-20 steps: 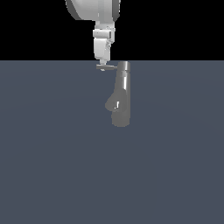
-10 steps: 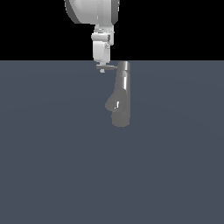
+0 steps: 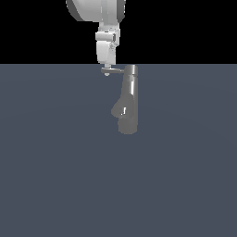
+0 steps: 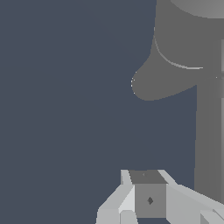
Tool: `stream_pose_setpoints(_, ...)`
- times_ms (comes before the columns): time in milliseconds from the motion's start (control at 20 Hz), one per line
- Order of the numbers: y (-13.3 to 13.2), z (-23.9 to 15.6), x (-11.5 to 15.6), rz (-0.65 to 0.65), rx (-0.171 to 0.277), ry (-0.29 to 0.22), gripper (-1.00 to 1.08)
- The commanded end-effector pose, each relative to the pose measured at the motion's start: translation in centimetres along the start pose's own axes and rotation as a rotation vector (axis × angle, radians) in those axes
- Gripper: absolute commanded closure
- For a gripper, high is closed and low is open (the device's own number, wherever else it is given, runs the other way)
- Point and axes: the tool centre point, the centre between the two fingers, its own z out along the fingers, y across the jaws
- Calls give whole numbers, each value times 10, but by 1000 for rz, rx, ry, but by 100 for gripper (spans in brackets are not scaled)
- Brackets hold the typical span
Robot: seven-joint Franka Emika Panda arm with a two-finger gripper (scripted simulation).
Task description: Turn on the faucet by rotating a designated handle.
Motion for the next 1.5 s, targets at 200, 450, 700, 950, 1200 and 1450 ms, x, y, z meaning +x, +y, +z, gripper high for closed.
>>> stream_pose_setpoints(200,13,-5,-1,0,-2,0,108)
stream_pose_setpoints(450,23,-9,-1,0,-2,0,108)
stream_pose_setpoints(700,34,-14,-2,0,-2,0,108)
stream_pose_setpoints(950,45,-18,-2,0,-2,0,108)
stream_pose_setpoints(1200,56,-23,-3,0,-2,0,108)
stream_pose_setpoints(1450,66,-27,-4,0,-2,0,108)
